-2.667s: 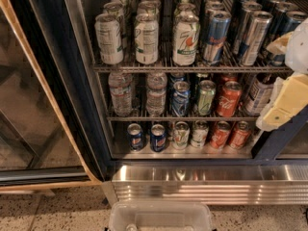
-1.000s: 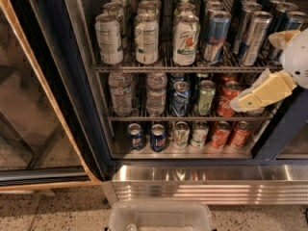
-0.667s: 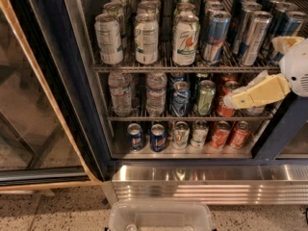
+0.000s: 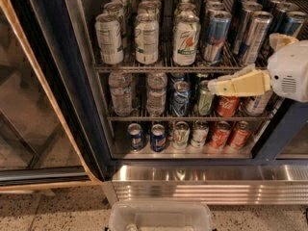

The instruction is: Pick redbull can from top shelf of fridge

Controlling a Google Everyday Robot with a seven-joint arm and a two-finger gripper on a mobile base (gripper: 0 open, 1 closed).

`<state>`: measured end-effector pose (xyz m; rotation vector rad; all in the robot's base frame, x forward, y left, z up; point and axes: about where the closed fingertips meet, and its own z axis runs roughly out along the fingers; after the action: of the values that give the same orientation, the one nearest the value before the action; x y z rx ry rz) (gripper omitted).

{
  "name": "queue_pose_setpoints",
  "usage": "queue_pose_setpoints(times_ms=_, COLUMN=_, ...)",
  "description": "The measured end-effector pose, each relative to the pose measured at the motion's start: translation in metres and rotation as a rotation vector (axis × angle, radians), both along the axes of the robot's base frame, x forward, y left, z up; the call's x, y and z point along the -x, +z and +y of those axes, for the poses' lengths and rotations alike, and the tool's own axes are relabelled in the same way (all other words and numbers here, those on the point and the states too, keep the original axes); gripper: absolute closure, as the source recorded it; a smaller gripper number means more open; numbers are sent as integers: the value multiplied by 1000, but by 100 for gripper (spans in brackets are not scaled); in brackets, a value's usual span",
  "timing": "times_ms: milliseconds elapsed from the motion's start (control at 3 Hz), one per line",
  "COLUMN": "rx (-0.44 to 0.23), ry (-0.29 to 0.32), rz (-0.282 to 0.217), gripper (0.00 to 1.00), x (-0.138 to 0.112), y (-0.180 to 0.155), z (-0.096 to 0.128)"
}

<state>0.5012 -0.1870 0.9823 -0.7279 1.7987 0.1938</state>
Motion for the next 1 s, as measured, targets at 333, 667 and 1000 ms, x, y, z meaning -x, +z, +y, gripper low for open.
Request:
queue_pose_setpoints(times_ms=333, rx=0, ry=0, rz=0, gripper=0, x=0, y=0, z=0)
queue_pose_setpoints(times_ms=667, rx=-36, ry=-9, rz=-23, gripper=0, x=-4, y=0, z=4)
queue_pose_setpoints(times_ms=1000, rx=-135, ry=-58, rz=-99, gripper=0, x=-16, y=0, z=7)
